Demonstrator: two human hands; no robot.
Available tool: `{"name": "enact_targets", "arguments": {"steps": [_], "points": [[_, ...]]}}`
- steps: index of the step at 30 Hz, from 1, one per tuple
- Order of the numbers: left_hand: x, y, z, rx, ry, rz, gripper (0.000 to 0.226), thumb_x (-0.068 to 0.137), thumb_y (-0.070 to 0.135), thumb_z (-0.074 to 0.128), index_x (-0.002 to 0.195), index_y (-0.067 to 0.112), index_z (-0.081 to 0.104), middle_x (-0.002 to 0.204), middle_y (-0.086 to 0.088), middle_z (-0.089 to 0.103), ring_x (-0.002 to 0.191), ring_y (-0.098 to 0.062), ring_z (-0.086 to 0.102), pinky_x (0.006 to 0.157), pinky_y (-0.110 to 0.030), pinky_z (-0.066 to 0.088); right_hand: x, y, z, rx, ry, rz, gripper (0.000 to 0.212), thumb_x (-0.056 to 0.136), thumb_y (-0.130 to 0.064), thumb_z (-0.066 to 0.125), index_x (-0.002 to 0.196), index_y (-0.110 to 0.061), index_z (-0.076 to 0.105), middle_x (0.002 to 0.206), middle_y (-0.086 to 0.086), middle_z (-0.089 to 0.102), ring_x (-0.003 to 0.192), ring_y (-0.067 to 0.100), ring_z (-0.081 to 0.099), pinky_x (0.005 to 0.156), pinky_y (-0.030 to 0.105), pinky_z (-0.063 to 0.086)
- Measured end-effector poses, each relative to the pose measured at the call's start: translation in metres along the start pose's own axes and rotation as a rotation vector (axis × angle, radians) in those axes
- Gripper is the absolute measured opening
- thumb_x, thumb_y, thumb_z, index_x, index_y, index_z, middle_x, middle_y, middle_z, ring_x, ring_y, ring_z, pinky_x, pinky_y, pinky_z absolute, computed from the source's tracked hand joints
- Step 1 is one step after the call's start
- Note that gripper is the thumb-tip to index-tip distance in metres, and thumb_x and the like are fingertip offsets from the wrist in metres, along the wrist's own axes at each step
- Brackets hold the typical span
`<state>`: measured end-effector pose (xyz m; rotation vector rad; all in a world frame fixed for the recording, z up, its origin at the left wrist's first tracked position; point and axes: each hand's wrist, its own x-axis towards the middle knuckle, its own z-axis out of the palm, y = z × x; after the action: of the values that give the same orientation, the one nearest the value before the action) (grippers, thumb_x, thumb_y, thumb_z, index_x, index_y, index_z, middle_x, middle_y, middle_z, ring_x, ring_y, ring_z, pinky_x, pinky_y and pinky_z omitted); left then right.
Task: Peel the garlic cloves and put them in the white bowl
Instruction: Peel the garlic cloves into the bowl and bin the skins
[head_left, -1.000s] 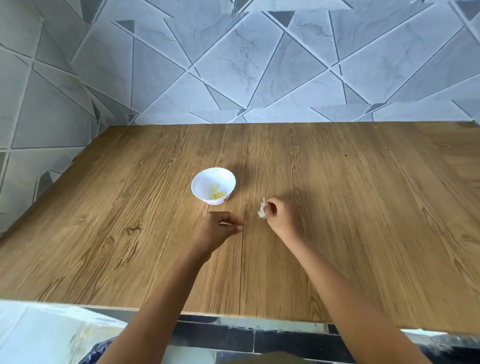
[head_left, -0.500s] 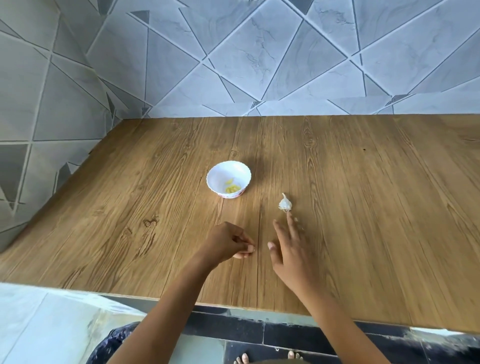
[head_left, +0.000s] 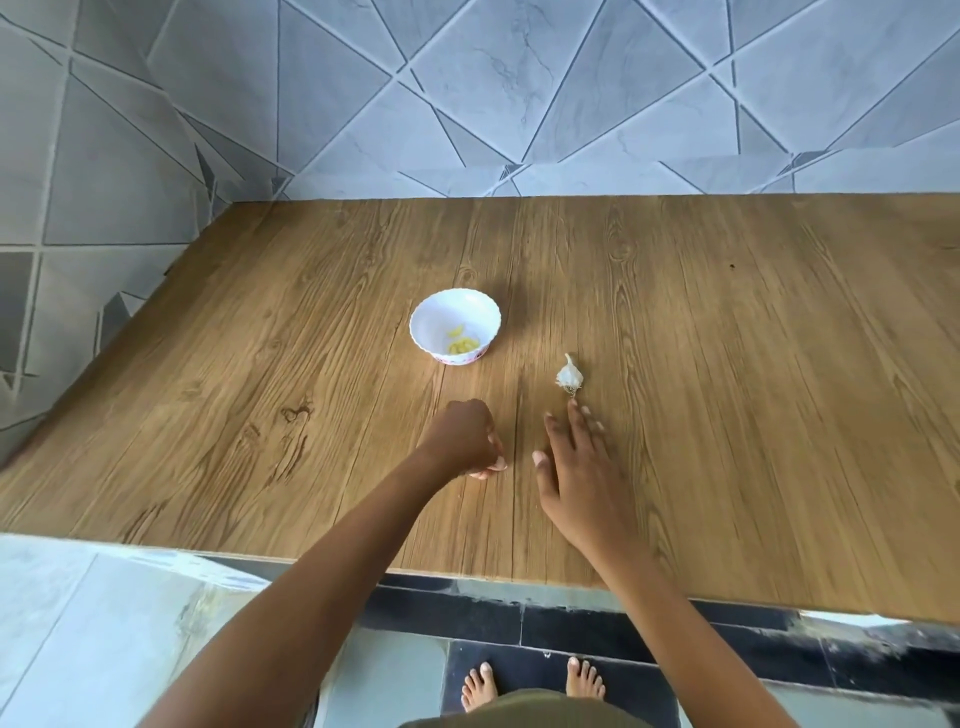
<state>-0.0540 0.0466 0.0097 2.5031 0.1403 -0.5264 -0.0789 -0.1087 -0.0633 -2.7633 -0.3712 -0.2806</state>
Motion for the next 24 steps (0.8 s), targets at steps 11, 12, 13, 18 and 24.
{"name": "enact_targets", "arguments": {"steps": [11, 12, 13, 18, 24], "points": [[-0.026, -0.018, 0.000, -0.718, 0.021, 0.085, 0.015, 0.081, -0.001, 0.068, 0.096, -0.006, 0.068, 0.078, -0.012, 0.070, 0.073, -0.014, 0.068, 0.070, -0.022, 0.056, 0.002, -0.017, -0.036, 1.016, -0.256, 0.239, 0.020, 0.089, -0.016, 0.062, 0.108, -0.012, 0.067, 0.093, 0.000, 0.070, 0.079, 0.005, 0.066, 0.069, 0.019, 0.054], [-0.028, -0.018, 0.001, -0.728, 0.024, 0.099, 0.015, 0.082, 0.000, 0.069, 0.095, -0.006, 0.068, 0.078, -0.011, 0.070, 0.073, -0.015, 0.067, 0.070, -0.022, 0.056, 0.003, -0.019, -0.041, 1.134, -0.289, 0.313, 0.015, 0.088, -0.014, 0.063, 0.102, -0.011, 0.068, 0.088, 0.001, 0.071, 0.073, 0.005, 0.066, 0.064, 0.017, 0.053], [-0.030, -0.017, 0.002, -0.727, 0.026, 0.114, 0.013, 0.082, 0.001, 0.069, 0.094, -0.004, 0.069, 0.078, -0.010, 0.071, 0.073, -0.014, 0.068, 0.071, -0.022, 0.056, 0.003, -0.019, -0.044, 1.215, -0.306, 0.362, 0.010, 0.088, -0.012, 0.064, 0.096, -0.012, 0.069, 0.083, 0.002, 0.072, 0.068, 0.005, 0.066, 0.060, 0.016, 0.051], [-0.034, -0.018, 0.002, -0.721, -0.001, 0.143, 0.008, 0.083, 0.003, 0.068, 0.090, -0.001, 0.068, 0.076, -0.006, 0.071, 0.072, -0.011, 0.068, 0.068, -0.019, 0.055, 0.008, -0.014, -0.049, 1.308, -0.440, 0.360, 0.006, 0.088, -0.008, 0.062, 0.088, -0.004, 0.068, 0.075, 0.002, 0.068, 0.066, 0.006, 0.060, 0.062, 0.016, 0.050], [-0.037, -0.018, -0.001, -0.827, -0.104, 0.122, 0.006, 0.086, 0.006, 0.065, 0.080, 0.005, 0.067, 0.070, -0.002, 0.070, 0.072, -0.009, 0.068, 0.064, -0.017, 0.054, 0.009, -0.017, -0.050, 1.140, -0.415, 0.129, 0.015, 0.093, -0.012, 0.055, 0.078, -0.013, 0.055, 0.071, -0.007, 0.055, 0.063, -0.002, 0.049, 0.064, 0.012, 0.042]]}}
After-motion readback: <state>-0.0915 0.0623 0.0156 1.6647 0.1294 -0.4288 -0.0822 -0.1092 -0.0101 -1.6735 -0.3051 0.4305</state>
